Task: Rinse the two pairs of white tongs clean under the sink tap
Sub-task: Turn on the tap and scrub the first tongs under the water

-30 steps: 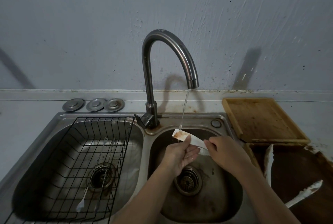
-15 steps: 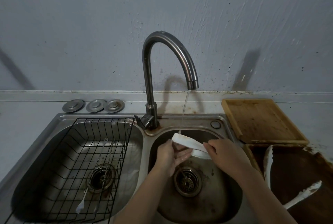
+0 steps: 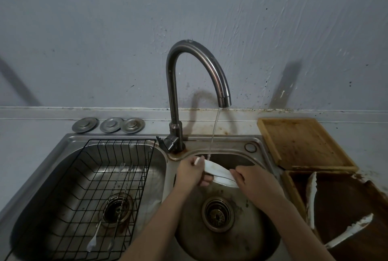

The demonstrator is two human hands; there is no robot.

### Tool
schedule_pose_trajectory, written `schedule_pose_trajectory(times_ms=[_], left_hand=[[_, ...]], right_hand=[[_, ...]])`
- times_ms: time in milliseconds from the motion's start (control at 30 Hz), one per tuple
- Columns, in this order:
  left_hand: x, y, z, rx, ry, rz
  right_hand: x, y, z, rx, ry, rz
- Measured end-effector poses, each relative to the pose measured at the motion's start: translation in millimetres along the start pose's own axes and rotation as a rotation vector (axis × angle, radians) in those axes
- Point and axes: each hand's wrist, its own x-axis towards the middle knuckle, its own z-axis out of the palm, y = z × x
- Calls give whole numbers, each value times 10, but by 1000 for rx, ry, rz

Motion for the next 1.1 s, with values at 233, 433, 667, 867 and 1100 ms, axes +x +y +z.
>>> schedule_pose_trajectory(times_ms=[233,433,667,867,1100], left_hand=[[-62,105,80,74,-23,82],[-42,132,-55,39,55,102],[-108,235,-26,-48,-113,90],[-68,226,-76,-84,-148,227],[-142,275,-86,44,-235,328]], right_hand=[[30,-107,76,23,21,-4],[25,-55,-14,26,18,-16],[-15,-58,-12,87,58,-32],[-37,65,0,278,341,10],[37,212,-9,525,-344,610]])
